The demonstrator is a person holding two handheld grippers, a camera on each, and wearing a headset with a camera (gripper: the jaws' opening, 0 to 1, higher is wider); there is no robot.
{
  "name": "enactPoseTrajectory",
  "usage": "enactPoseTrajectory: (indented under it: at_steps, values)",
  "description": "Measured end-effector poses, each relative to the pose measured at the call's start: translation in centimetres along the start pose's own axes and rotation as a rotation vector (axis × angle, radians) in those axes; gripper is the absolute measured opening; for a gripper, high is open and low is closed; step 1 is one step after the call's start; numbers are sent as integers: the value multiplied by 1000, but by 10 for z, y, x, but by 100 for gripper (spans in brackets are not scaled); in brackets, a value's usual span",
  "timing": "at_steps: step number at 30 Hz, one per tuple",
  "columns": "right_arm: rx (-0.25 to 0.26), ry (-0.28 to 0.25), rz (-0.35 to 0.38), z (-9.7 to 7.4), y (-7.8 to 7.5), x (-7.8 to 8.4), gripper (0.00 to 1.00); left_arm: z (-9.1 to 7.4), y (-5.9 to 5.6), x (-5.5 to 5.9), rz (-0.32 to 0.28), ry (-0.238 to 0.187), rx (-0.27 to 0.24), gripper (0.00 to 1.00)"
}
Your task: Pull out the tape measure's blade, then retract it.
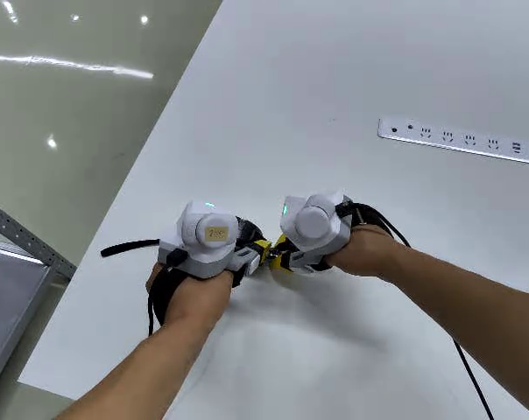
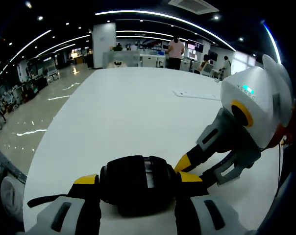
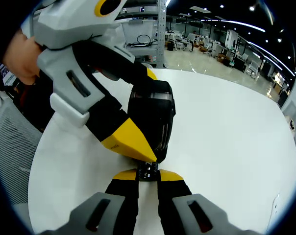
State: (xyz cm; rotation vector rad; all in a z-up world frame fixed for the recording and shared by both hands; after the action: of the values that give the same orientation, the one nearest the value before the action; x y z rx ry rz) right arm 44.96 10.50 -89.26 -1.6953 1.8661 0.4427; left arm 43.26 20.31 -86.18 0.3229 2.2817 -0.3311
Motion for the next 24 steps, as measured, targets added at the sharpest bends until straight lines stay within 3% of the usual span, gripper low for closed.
enactPoseTrajectory:
  at_steps: [24]
  values:
    - [7,3,-24,6,2,-6,13,-1,1,1,-2,-7,1,57]
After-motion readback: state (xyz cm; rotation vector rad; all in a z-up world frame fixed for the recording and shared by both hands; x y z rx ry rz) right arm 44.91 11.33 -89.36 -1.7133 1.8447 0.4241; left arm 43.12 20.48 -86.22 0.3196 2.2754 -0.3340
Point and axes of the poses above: the centre of the closed fingertips' face, and the gripper's own axes: z roughly forward along the fingers, y roughly to its left, x roughly out of its underside, the point moved 6 cm from there along -z, roughly backward along the fingers, and after that the axes turned 9 degrees about x, right-handed, at the moved point
